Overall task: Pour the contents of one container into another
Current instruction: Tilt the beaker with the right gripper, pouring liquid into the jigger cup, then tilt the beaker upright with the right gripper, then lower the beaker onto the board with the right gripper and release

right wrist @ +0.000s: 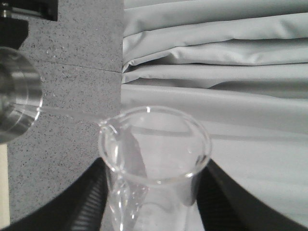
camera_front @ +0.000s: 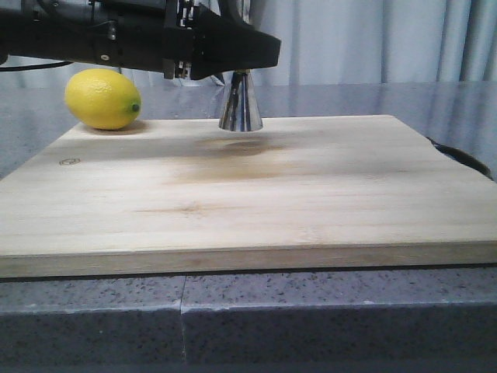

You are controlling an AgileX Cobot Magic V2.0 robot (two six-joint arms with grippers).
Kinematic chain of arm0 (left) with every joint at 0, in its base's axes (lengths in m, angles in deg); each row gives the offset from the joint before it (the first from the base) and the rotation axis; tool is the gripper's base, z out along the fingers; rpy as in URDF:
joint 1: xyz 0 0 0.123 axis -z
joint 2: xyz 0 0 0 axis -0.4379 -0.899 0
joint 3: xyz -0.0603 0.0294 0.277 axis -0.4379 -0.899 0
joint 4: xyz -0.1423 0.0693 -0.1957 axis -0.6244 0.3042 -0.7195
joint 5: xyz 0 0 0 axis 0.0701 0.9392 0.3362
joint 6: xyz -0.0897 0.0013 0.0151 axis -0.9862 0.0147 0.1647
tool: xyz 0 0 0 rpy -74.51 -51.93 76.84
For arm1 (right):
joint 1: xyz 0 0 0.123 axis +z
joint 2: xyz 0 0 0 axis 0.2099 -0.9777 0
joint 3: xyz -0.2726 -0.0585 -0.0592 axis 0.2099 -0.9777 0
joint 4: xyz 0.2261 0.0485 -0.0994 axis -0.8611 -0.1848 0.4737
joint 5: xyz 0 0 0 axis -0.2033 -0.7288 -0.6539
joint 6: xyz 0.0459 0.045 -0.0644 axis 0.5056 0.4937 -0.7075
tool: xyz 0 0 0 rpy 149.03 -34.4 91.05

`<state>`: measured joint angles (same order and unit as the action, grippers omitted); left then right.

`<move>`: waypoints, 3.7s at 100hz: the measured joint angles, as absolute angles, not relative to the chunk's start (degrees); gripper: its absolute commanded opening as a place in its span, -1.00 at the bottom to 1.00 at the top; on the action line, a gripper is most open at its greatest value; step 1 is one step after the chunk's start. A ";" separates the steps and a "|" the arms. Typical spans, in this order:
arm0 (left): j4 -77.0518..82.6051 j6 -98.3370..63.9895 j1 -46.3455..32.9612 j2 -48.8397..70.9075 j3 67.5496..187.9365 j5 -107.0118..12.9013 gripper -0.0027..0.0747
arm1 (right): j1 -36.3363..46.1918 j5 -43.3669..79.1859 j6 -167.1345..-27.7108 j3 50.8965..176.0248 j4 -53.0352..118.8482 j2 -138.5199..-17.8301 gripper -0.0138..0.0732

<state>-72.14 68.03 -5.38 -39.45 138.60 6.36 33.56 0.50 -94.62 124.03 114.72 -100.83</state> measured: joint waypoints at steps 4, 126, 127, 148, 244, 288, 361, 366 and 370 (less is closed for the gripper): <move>-72.14 68.03 -5.38 -39.45 138.60 6.36 -0.36 | 33.56 0.50 -94.62 124.03 114.85 -100.83 -0.06; -71.99 68.03 -5.38 -39.45 138.60 6.36 -0.36 | 11.32 15.16 -70.69 113.73 78.12 -90.79 -0.06; -71.99 68.03 -5.38 -39.45 138.60 6.36 -0.36 | 10.71 15.55 -70.69 113.33 77.45 -90.43 -0.06; -71.89 68.03 -5.38 -39.45 138.60 6.36 -0.36 | 3.24 31.11 -70.61 100.25 66.41 -87.42 -0.06; -71.77 68.03 -5.38 -39.45 138.60 6.36 -0.36 | 1.13 78.00 -68.36 81.36 63.41 -108.52 -0.06; -71.77 68.03 -5.38 -39.45 138.60 6.36 -0.36 | 1.13 78.67 -70.44 81.36 65.82 -109.99 0.21; -71.77 68.03 -5.38 -39.45 138.60 6.36 -0.36 | 4.92 46.27 -61.61 81.36 66.54 -92.12 0.67; -71.77 68.03 -5.38 -39.45 138.60 6.36 -0.36 | 5.10 42.45 -61.42 81.36 66.54 -89.70 0.67; -71.77 68.03 -5.38 -39.45 138.60 6.36 -0.36 | 5.24 39.24 -61.28 81.36 66.54 -87.56 0.67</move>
<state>-71.77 68.03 -5.38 -39.45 138.60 6.36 5.24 39.24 -61.28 81.36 66.54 -87.56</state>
